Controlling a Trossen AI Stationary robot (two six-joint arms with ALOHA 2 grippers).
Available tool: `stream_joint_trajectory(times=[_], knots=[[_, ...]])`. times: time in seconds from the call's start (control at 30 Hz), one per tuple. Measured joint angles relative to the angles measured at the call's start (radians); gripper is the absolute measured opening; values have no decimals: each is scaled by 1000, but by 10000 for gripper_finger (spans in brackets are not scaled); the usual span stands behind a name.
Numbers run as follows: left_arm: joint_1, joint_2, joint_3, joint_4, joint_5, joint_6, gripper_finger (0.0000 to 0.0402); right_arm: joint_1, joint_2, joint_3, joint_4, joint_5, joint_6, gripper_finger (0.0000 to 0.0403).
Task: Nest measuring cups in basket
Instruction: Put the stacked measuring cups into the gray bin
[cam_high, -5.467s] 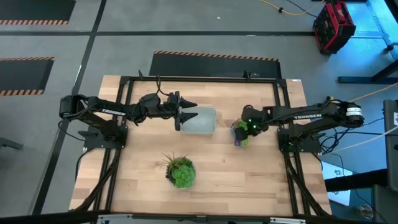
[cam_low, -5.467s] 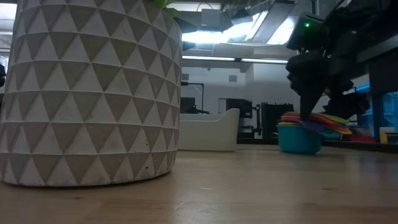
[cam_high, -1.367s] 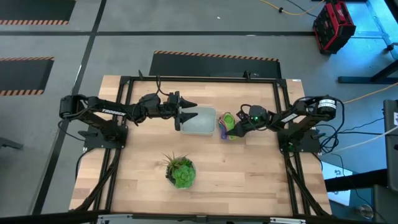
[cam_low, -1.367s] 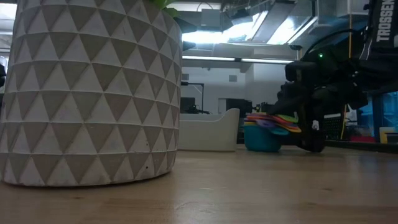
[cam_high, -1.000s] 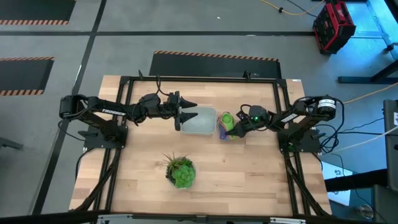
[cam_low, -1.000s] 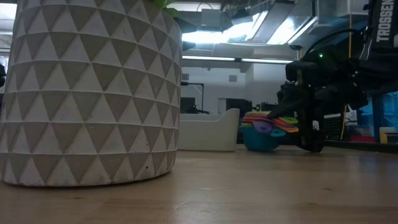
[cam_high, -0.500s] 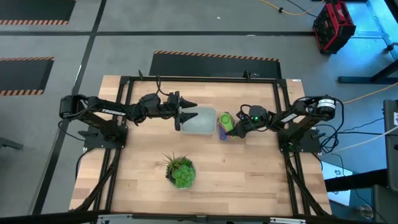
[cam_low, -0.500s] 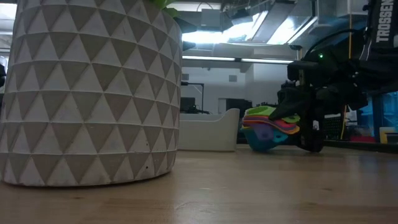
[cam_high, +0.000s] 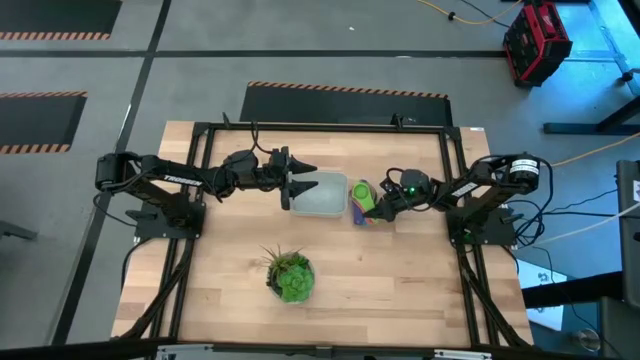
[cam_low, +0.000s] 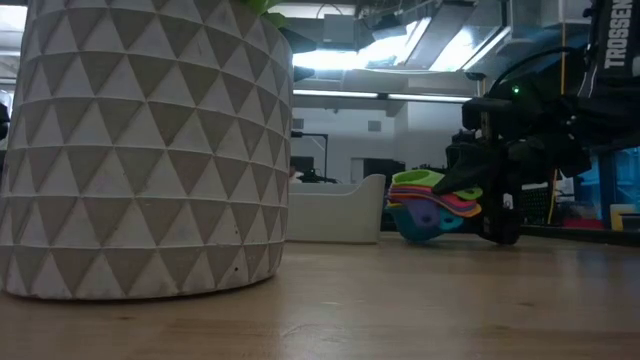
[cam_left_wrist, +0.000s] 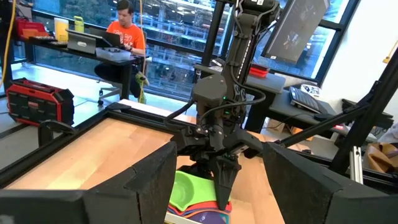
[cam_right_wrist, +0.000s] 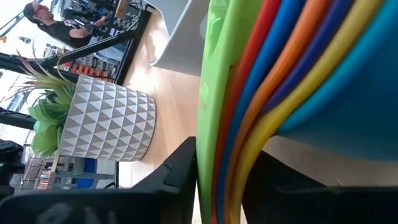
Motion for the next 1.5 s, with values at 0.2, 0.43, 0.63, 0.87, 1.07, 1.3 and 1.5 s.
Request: stream_joint_trajectory(times=[0.2, 0.43, 0.63, 0.87, 1.07, 1.3, 1.5], knots=[[0, 0, 0, 0, 0, 0, 234, -20, 0, 0, 1, -48, 0, 92], [0, 0, 0, 0, 0, 0, 234, -63, 0, -1, 9, -118, 30, 88], [0, 0, 0, 0, 0, 0, 234, -86, 0, -1, 26, -173, 31, 87], [0, 0, 0, 0, 0, 0, 234, -118, -1, -1, 115, -252, 84, 86], [0, 0, 0, 0, 0, 0, 234, -151, -2, -1, 168, -338, 155, 86], [0, 0, 0, 0, 0, 0, 234, -192, -2, -1, 274, -398, 243, 85], [0, 0, 0, 0, 0, 0, 234, -209, -3, 0, 440, -416, 371, 85]])
